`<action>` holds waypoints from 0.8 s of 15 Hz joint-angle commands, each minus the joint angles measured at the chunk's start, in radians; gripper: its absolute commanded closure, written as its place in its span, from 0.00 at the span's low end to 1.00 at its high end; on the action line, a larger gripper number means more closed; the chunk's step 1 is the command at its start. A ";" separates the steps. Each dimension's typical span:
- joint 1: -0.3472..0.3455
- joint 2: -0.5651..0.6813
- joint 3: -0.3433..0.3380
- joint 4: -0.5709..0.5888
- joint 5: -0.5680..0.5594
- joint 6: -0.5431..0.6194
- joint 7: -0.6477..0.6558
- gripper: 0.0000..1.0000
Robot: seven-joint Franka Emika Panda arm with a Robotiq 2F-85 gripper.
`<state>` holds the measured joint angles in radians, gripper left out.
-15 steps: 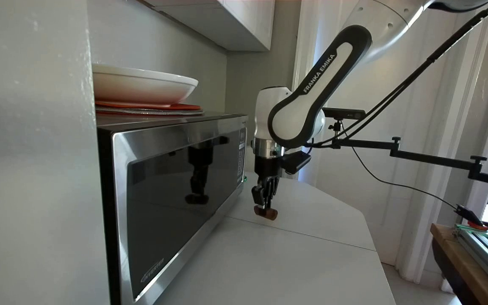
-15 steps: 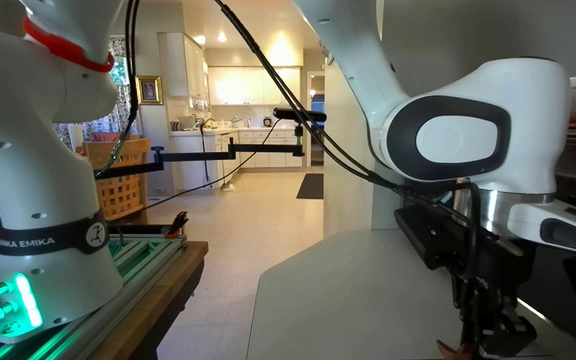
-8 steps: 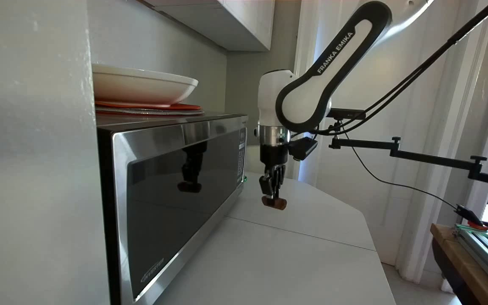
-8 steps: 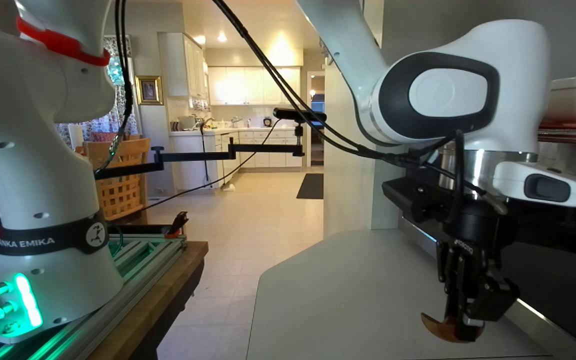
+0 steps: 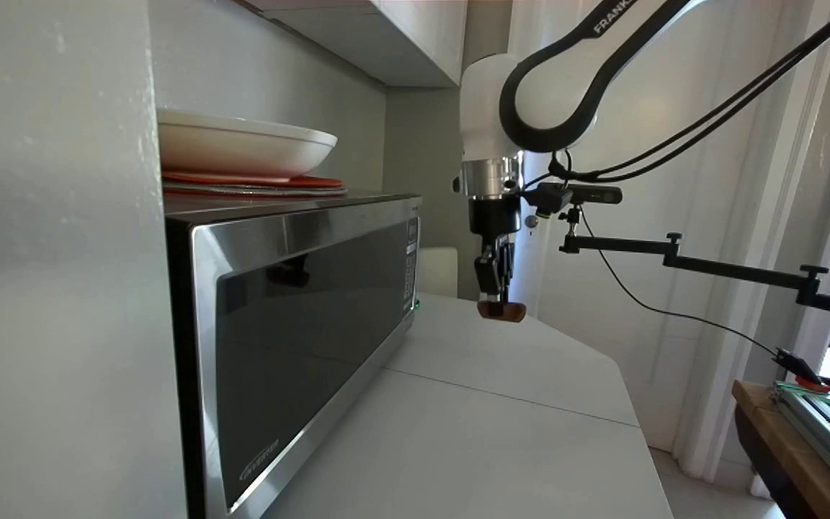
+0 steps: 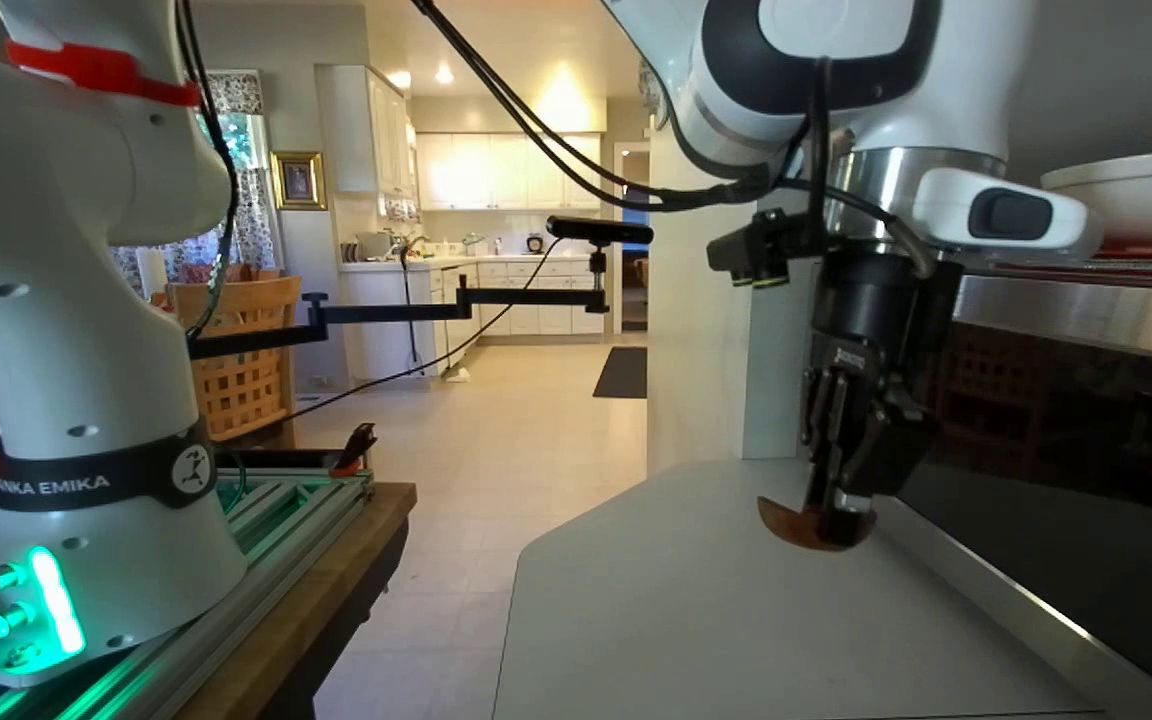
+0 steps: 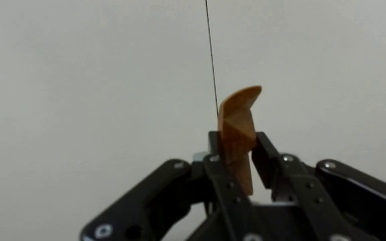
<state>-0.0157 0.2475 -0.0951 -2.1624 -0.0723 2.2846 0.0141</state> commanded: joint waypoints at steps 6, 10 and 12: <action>-0.029 -0.301 0.011 -0.111 0.014 -0.166 -0.124 0.93; -0.049 -0.371 -0.007 -0.078 0.048 -0.201 -0.169 0.93; -0.057 -0.386 -0.019 -0.054 0.071 -0.202 -0.184 0.93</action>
<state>-0.0616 -0.1191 -0.1029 -2.2350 -0.0507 2.0994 -0.1169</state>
